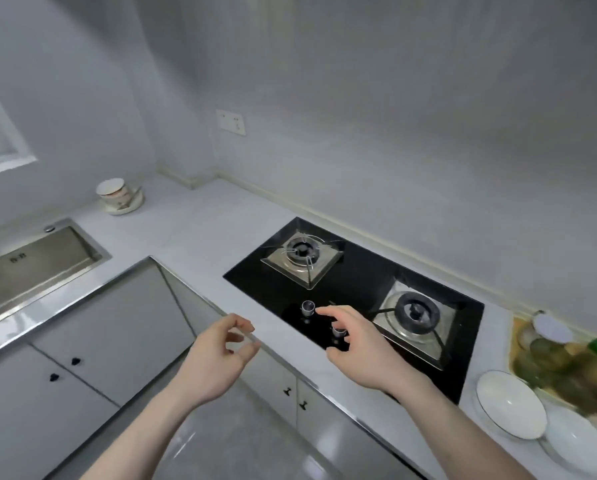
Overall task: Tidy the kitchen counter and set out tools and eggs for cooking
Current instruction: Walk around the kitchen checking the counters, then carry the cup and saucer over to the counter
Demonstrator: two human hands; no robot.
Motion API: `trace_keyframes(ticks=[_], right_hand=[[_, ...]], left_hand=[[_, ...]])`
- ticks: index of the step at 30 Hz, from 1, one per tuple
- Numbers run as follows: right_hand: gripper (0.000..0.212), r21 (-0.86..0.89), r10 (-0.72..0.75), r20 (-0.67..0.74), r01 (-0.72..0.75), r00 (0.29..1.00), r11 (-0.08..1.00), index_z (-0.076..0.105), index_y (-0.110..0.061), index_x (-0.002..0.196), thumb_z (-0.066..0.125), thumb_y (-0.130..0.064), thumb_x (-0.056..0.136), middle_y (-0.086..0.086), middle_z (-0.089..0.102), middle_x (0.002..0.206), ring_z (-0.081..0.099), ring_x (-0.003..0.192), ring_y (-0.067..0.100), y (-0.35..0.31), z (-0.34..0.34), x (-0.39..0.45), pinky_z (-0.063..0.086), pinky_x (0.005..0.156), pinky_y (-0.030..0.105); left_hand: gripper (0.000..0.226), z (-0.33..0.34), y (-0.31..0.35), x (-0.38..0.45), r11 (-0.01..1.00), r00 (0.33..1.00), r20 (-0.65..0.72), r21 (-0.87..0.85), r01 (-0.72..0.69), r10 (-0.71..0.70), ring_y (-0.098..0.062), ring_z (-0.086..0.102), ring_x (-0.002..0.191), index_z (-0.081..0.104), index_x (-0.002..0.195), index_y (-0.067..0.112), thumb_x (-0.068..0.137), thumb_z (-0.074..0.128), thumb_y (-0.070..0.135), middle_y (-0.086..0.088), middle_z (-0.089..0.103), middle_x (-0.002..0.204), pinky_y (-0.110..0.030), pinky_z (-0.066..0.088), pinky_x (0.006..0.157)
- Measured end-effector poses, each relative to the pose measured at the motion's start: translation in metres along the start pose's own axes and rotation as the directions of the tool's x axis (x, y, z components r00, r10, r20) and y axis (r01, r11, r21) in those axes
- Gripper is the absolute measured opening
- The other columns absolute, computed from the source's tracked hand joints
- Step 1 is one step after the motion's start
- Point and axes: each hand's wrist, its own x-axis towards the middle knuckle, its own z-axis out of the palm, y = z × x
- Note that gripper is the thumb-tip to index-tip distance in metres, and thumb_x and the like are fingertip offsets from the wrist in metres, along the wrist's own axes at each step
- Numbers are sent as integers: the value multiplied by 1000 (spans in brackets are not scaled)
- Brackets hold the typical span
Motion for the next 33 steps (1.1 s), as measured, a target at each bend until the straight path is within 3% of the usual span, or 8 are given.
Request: trace_keyframes(ticks=[6,17,20,24,33], right_hand=[[64,24,-109,134,107,985,994,42,-46,144,58,-18,88,-32,38,138,44,128,-6,-67,56,69,45,104,25],[61,143,-206,261,173,943,974,44,-45,142,55,-16,89,-31,39,136,47,124,-8,-141,132,217,46,90,15],[61,175,-222,294,176,930,969,44,-46,141,55,-18,88,-32,39,135,48,125,-6,-159,148,264,46,93,16],[57,199,-236,319,179,918,964,44,-46,140,56,-21,91,-33,38,136,47,124,-8,-177,162,326,51,83,15],[53,228,-271,399,192,876,955,49,-43,137,60,-17,91,-24,45,137,56,116,-5,-238,215,462,53,90,17]], left_hand=[[15,-76,-63,-7,995,979,-182,-39,89,-94,3,64,97,63,94,33,86,76,30,21,68,107,-25,54,82],[19,-173,-142,32,969,899,-360,-90,231,-248,10,60,99,64,97,32,86,77,24,23,64,115,-29,54,86],[19,-200,-157,59,958,884,-371,-74,277,-284,8,61,100,64,99,32,87,76,25,25,63,117,-28,53,86],[18,-238,-176,109,944,864,-381,-101,316,-330,3,62,103,65,100,31,87,76,25,23,64,116,-32,53,89],[18,-304,-222,185,909,807,-420,-207,361,-416,3,65,97,65,101,34,86,75,33,28,63,113,-37,60,81]])
